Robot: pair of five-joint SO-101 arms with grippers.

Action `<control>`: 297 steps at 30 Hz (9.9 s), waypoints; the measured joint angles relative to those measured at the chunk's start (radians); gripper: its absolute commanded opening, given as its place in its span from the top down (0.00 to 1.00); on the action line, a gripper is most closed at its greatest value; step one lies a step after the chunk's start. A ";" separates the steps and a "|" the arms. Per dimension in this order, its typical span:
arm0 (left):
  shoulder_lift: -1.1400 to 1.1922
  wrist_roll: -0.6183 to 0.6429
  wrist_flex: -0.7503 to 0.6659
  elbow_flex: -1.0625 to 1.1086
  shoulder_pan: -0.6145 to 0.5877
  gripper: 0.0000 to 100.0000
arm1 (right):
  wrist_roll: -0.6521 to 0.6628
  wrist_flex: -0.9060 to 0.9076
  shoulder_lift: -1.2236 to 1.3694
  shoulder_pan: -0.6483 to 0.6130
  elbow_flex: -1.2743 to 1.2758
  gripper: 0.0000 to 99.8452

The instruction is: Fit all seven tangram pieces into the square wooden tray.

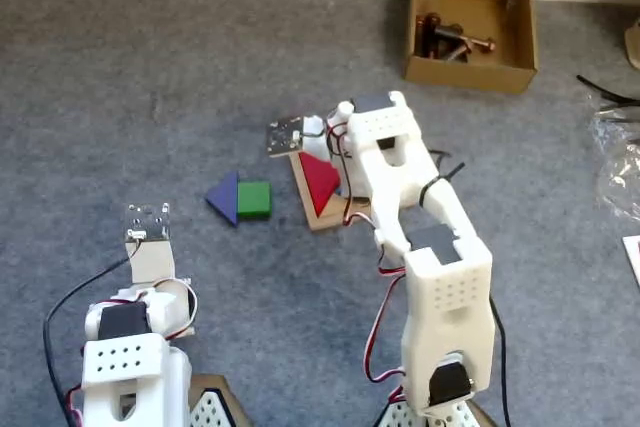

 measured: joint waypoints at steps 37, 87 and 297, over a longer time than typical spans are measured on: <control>0.000 0.000 0.000 0.000 0.000 1.00 | 0.351 0.183 0.002 -0.003 -0.238 0.99; 0.000 0.000 0.000 0.000 0.000 1.00 | 0.936 0.282 0.091 -0.077 -0.315 0.99; 0.000 0.000 0.000 0.000 0.000 1.00 | -1.172 0.453 0.221 -0.011 -0.414 0.86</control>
